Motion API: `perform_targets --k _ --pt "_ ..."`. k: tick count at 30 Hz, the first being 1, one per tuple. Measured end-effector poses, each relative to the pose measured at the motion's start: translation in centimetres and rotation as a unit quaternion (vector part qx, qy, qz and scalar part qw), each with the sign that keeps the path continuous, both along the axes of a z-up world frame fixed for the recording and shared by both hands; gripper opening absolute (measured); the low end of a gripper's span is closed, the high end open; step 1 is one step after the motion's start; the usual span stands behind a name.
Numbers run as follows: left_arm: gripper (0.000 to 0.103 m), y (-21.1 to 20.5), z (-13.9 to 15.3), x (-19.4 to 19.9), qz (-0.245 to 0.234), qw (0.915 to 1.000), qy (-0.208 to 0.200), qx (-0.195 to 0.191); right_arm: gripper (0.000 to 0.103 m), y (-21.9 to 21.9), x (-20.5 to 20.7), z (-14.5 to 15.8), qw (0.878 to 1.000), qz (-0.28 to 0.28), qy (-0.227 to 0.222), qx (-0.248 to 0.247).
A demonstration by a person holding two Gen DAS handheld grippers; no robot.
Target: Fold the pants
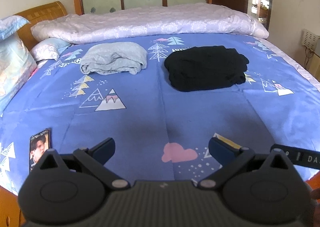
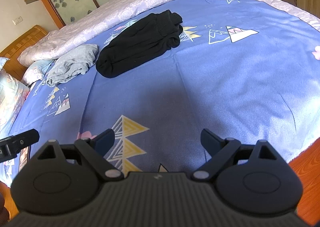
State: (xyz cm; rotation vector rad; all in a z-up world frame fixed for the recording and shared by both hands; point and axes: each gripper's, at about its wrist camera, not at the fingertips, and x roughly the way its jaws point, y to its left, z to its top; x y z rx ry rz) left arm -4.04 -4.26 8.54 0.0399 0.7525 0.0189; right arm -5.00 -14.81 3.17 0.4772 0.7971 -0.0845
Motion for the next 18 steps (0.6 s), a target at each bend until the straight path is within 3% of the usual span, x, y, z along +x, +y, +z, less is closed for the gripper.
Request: perform_targets --k 18 --pt "0.103 0.22 0.15 0.03 -0.013 0.9998 0.002 -0.017 0.094 -0.12 -0.03 -0.01 1.000 0.000 0.003 0.003"
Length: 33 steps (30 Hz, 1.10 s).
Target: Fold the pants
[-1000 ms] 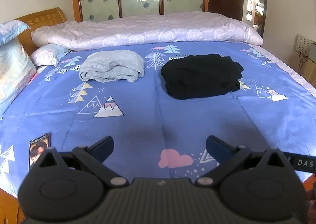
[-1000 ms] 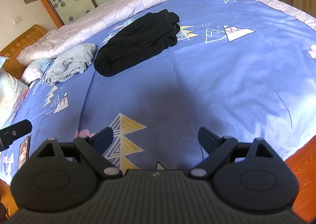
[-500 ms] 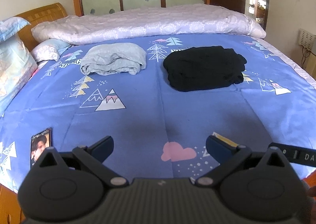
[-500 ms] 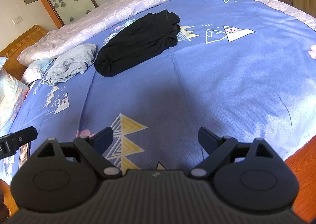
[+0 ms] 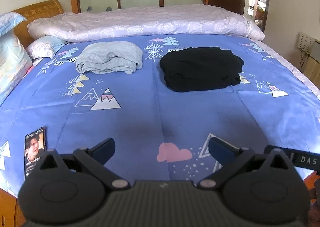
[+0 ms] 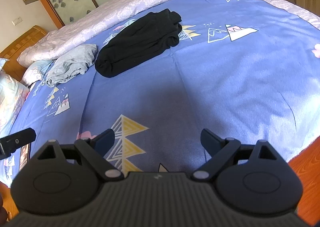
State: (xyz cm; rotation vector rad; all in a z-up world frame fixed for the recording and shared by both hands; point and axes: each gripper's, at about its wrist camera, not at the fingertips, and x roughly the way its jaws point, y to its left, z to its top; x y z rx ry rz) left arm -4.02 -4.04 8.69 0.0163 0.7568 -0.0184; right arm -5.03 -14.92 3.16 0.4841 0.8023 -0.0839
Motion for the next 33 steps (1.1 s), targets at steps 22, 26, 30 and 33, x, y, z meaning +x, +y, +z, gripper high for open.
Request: perform_targets --k 22,26,30,33 --pt "0.103 -0.2 -0.4 0.0 0.016 0.9995 -0.002 0.029 0.094 -0.3 0.0 0.1 1.000 0.003 -0.006 -0.003" --pt "0.103 -0.1 -0.2 -0.2 0.016 0.9994 -0.012 0.027 0.094 -0.5 0.0 0.1 1.000 0.002 -0.004 -0.002" --pt "0.103 -0.8 -0.1 -0.2 0.022 0.9974 -0.025 0.064 0.094 -0.6 0.0 0.1 1.000 0.002 -0.004 -0.001" --pt "0.103 -1.2 -0.2 -0.2 0.018 0.9965 -0.024 0.078 0.094 -0.6 0.0 0.1 1.000 0.003 -0.003 -0.001"
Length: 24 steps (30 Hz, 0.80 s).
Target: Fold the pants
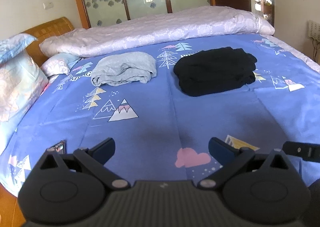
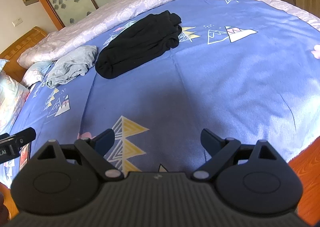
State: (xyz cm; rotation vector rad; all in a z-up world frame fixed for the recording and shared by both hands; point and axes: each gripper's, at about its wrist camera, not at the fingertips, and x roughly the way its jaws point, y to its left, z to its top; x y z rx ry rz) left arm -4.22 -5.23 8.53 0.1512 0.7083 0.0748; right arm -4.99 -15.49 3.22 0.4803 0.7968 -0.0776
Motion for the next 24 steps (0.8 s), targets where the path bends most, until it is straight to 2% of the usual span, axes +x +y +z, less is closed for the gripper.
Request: perform_targets --k 10,24 --pt "0.103 0.5 -0.2 0.5 -0.001 0.9994 0.027 -0.021 0.094 0.1 -0.1 -0.1 1.000 0.000 0.001 0.000" --pt "0.103 0.5 -1.1 1.0 0.000 0.9978 0.061 -0.026 0.094 -0.1 -0.1 -0.2 1.000 0.000 0.004 0.001"
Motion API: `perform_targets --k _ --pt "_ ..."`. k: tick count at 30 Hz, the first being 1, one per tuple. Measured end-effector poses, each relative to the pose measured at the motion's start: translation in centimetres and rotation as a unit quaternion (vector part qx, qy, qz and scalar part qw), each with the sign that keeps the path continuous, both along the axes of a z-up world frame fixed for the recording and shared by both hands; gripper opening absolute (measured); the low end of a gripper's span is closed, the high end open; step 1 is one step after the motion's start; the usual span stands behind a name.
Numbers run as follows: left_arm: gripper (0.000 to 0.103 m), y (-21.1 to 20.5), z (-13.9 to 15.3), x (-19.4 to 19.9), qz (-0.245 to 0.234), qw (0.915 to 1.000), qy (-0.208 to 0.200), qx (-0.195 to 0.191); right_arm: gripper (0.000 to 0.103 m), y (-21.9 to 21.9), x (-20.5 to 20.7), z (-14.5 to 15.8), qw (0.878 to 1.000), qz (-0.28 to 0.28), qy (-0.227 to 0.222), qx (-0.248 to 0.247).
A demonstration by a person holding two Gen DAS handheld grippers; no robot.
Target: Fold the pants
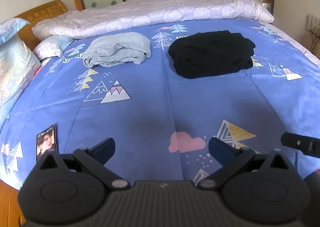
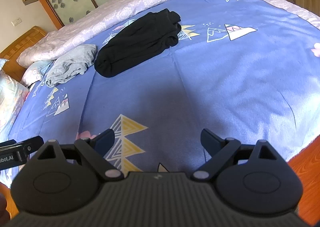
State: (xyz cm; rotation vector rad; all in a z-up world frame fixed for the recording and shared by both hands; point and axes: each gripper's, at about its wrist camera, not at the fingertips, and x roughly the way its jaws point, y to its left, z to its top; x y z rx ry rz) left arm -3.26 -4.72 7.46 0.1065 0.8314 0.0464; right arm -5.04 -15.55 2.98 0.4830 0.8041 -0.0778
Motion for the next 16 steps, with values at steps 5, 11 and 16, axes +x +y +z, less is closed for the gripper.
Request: perform_targets --k 5,11,16 --pt "0.103 -0.09 -0.15 0.03 -0.001 1.0000 0.004 0.004 0.094 0.04 -0.02 0.00 1.000 0.000 0.000 0.000" --pt "0.103 -0.21 -0.29 0.11 -0.007 1.0000 0.006 0.003 0.094 0.04 0.03 0.00 1.000 0.000 0.000 -0.001" --pt "0.103 -0.22 -0.43 0.21 -0.016 0.9998 0.011 -0.008 0.094 0.07 0.00 0.04 1.000 0.003 -0.004 -0.002"
